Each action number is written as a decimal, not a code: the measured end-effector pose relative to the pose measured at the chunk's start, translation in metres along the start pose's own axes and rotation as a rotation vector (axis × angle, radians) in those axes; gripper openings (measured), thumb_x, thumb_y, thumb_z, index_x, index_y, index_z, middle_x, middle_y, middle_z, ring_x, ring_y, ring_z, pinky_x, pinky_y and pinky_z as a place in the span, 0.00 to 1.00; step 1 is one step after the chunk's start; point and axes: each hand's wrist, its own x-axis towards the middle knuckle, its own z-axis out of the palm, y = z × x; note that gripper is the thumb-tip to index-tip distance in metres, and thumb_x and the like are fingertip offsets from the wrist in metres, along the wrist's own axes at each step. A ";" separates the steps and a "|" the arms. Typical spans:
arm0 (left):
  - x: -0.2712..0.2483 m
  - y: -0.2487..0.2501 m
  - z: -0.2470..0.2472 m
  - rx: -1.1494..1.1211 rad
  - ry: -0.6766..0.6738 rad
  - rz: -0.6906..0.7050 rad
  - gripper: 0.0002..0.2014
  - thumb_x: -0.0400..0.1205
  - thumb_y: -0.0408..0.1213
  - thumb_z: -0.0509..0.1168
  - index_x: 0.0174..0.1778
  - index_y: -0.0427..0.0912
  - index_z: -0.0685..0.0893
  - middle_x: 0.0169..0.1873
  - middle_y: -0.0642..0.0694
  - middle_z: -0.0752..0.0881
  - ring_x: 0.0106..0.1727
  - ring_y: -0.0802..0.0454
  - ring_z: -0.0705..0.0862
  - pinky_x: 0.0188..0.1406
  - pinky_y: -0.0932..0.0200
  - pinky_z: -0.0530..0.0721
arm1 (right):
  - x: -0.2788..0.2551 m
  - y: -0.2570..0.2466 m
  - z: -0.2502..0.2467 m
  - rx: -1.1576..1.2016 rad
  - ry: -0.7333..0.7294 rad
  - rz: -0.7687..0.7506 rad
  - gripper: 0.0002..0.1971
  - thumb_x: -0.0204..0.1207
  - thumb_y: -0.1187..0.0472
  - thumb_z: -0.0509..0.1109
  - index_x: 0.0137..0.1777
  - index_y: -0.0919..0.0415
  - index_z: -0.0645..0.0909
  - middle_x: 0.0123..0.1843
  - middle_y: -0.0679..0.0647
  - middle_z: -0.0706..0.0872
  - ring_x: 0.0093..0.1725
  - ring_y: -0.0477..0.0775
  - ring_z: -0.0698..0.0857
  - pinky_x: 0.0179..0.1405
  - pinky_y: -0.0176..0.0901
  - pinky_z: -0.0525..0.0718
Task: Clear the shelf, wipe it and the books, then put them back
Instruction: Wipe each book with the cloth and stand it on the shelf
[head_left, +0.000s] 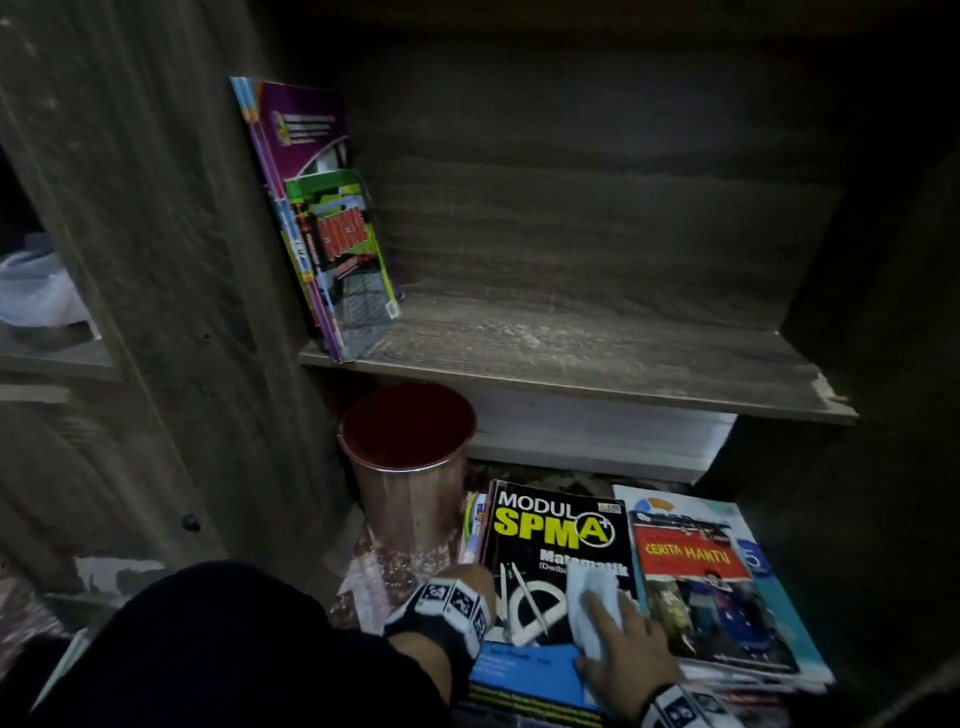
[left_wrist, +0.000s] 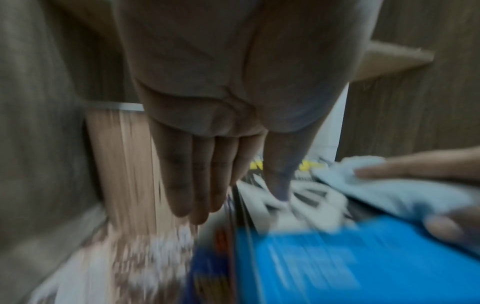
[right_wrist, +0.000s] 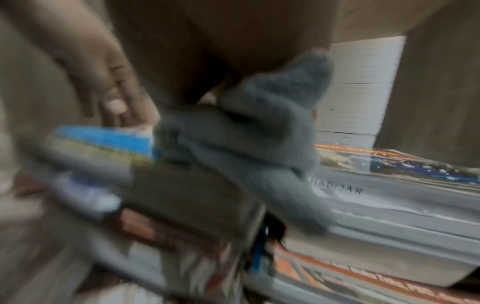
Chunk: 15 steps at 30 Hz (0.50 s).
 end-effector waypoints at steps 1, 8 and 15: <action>0.000 0.003 0.007 0.016 -0.011 -0.019 0.18 0.84 0.37 0.61 0.69 0.36 0.78 0.68 0.38 0.80 0.69 0.41 0.79 0.65 0.52 0.77 | -0.002 0.002 0.002 -0.005 -0.004 -0.012 0.38 0.80 0.38 0.59 0.83 0.36 0.38 0.86 0.54 0.39 0.84 0.68 0.45 0.80 0.64 0.58; -0.008 0.017 0.015 -0.111 0.071 -0.121 0.17 0.86 0.34 0.57 0.70 0.36 0.77 0.64 0.40 0.83 0.65 0.44 0.82 0.61 0.56 0.79 | -0.003 0.005 0.009 0.004 0.024 -0.044 0.35 0.83 0.44 0.57 0.83 0.38 0.39 0.86 0.51 0.39 0.84 0.68 0.42 0.80 0.65 0.58; 0.001 0.009 0.024 -0.456 -0.044 -0.197 0.15 0.81 0.51 0.66 0.44 0.41 0.80 0.42 0.44 0.85 0.43 0.50 0.85 0.36 0.61 0.80 | 0.002 0.012 0.012 -0.012 0.003 -0.034 0.33 0.85 0.45 0.51 0.83 0.38 0.36 0.86 0.52 0.35 0.83 0.69 0.40 0.80 0.64 0.58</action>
